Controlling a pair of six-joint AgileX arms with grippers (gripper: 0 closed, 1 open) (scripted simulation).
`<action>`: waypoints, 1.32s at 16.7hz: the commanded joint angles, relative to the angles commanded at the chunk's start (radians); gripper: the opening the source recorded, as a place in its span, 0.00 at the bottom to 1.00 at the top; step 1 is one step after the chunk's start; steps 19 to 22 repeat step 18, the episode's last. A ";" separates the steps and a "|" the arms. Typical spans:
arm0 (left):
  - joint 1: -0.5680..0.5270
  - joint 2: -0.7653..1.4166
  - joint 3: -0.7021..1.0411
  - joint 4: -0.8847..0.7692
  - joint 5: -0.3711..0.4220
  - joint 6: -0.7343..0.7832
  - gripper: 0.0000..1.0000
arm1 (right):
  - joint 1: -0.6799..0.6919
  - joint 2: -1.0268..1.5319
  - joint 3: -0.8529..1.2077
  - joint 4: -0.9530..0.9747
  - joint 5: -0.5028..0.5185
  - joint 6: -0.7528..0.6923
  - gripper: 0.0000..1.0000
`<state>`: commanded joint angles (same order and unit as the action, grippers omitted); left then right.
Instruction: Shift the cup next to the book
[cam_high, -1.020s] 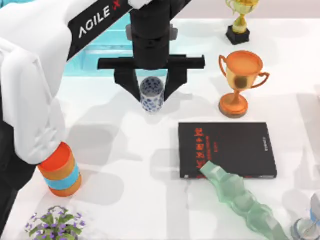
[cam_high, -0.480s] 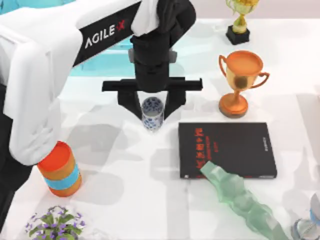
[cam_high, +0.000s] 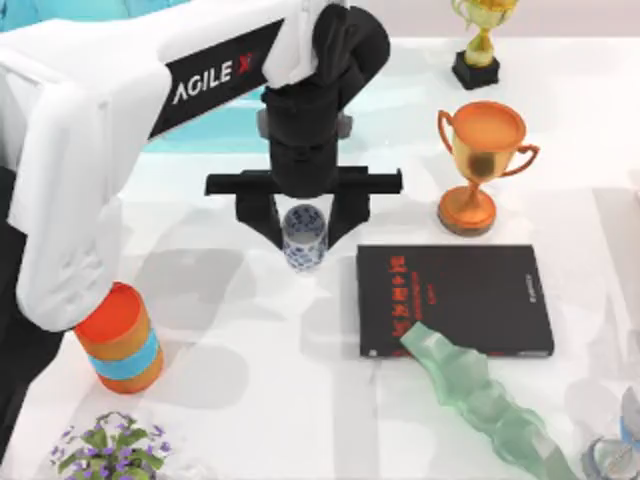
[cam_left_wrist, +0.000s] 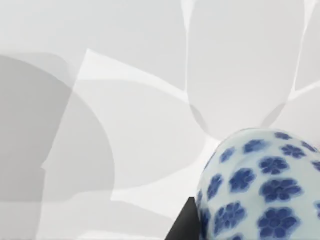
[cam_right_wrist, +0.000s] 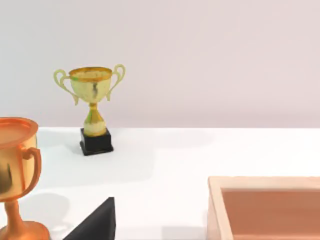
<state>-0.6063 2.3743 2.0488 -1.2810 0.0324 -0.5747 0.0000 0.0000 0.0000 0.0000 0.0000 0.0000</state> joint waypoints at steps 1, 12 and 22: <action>0.000 0.000 0.000 0.000 0.000 0.000 0.15 | 0.000 0.000 0.000 0.000 0.000 0.000 1.00; 0.000 0.000 0.000 0.000 0.000 0.000 0.98 | 0.000 0.000 0.000 0.000 0.000 0.000 1.00; 0.000 0.000 0.000 0.000 0.000 0.000 1.00 | 0.000 0.000 0.000 0.000 0.000 0.000 1.00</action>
